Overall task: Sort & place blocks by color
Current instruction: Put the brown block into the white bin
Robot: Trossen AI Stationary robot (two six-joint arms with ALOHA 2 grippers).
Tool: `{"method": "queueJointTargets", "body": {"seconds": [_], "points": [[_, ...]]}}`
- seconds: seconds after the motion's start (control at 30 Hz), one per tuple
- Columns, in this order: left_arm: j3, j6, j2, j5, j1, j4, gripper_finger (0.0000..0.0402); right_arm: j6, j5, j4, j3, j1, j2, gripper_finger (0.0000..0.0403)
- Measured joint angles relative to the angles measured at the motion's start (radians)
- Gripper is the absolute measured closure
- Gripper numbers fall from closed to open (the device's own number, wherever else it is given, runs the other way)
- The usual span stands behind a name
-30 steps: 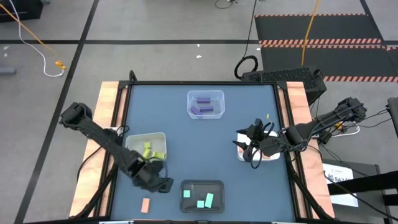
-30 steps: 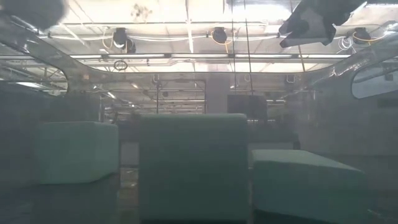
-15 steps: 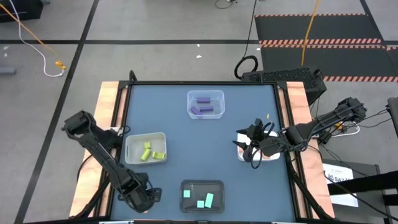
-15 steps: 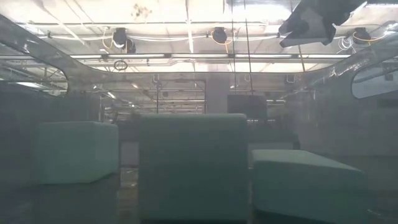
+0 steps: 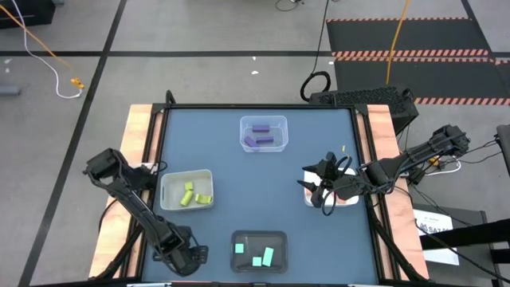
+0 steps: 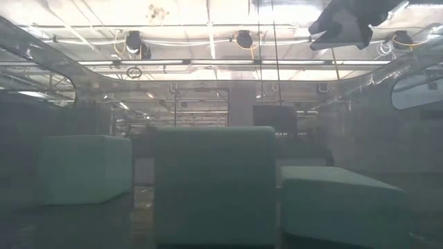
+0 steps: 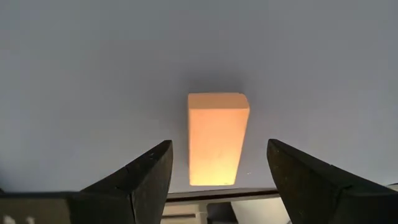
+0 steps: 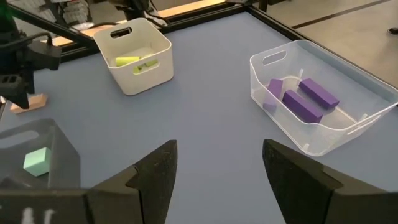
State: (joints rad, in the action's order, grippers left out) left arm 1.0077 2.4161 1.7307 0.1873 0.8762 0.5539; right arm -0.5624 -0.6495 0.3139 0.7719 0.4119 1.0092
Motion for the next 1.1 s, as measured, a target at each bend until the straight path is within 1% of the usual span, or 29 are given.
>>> {"method": "queueJointTargets", "body": {"seconds": [0.13,0.2,0.3,0.43,0.57,0.63,0.67,0.73,0.87,1.0,1.1], "points": [[0.000,-0.043,0.036,0.042,-0.015,-0.045,0.0144,0.000,0.000,0.000,0.000,0.000,0.000,0.0174],[0.000,-0.079,0.047,0.076,-0.027,-0.050,0.0155,0.001,0.000,0.000,0.000,0.000,0.000,0.0174],[0.000,-0.151,0.060,0.097,-0.042,-0.050,0.0196,0.000,0.000,0.001,0.000,0.000,0.000,0.0174],[0.000,-0.237,0.066,0.119,-0.055,-0.046,0.0273,0.000,0.000,0.001,0.000,0.000,0.000,0.0174],[-0.001,-0.314,0.056,0.180,-0.082,-0.038,0.0275,0.001,0.000,0.001,0.000,0.000,0.000,0.0174],[-0.001,-0.330,0.027,0.181,-0.092,-0.062,0.0275,0.000,0.000,0.001,0.000,0.000,0.000,0.0174],[-0.001,-0.332,0.010,0.173,-0.095,-0.080,0.0275,0.000,0.000,0.001,0.000,0.000,0.000,0.0174],[0.000,-0.334,-0.028,0.121,-0.098,-0.081,0.0275,0.001,0.000,0.001,0.000,0.000,0.000,0.0174],[0.000,-0.358,-0.106,-0.037,-0.112,-0.078,0.0275,0.000,0.000,0.001,0.000,0.000,0.000,0.0174],[0.000,-0.479,-0.174,-0.181,-0.158,-0.078,0.0275,0.000,0.000,0.001,0.000,0.000,0.000,0.0174],[0.000,-0.607,-0.220,-0.255,-0.218,-0.086,0.0275,0.001,0.000,0.001,0.000,0.000,0.000,0.0174]]}}
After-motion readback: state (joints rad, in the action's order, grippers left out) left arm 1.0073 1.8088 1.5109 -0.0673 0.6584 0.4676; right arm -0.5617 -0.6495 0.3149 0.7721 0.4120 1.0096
